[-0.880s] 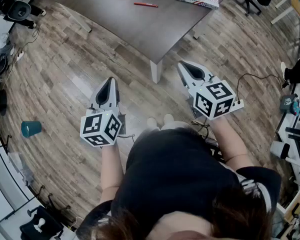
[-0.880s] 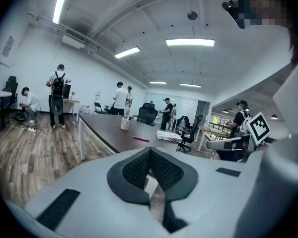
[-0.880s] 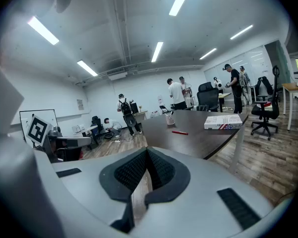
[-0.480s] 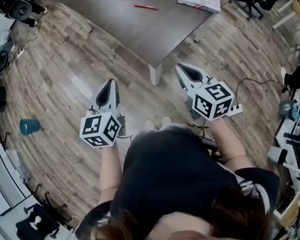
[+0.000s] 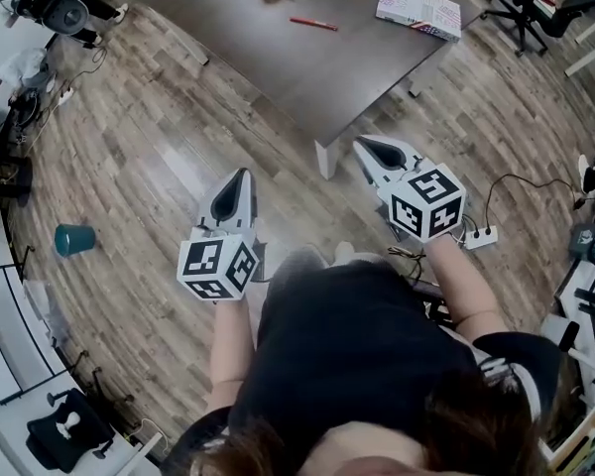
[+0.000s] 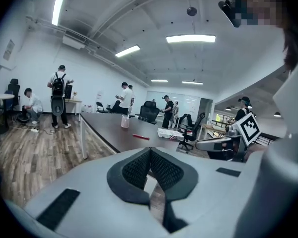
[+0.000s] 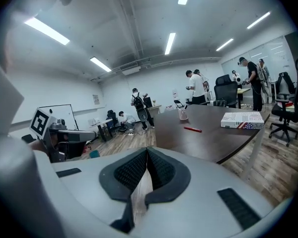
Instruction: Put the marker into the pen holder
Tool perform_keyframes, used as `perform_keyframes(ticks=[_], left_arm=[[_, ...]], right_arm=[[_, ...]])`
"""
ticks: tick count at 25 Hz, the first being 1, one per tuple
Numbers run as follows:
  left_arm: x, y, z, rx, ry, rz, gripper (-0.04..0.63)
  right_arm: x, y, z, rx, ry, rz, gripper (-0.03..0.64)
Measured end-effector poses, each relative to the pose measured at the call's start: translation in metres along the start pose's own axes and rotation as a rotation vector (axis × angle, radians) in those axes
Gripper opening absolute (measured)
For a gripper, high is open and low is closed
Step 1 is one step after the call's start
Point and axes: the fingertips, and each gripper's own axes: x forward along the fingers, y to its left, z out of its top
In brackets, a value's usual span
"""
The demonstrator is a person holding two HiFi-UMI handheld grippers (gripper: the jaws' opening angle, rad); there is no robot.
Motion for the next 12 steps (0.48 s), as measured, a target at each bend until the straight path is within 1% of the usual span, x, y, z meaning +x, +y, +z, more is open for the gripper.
perform_keyframes(ticks=[2,4,6,8,12], left_arm=[[-0.001,0.005,-0.002,0.009,0.01,0.007,0.028],[0.001,0.014,-0.004,0.002,0.021,0.013,0.028],[0.006,0.023,-0.004,-0.014,0.024,0.002,0.028],[0.015,0.031,0.0,-0.013,0.023,-0.019,0.028],[0.035,0.058,0.012,0.013,0.025,-0.07,0.028]], right_arm=[[0.009,0.006,0.0,0.002,0.004,0.025,0.02],[0.018,0.013,-0.001,-0.009,0.017,0.047,0.021],[0.027,0.016,-0.002,-0.021,0.036,0.051,0.05],[0.038,0.013,-0.001,-0.022,0.048,0.035,0.06],[0.072,0.006,0.008,-0.014,0.056,-0.017,0.077]])
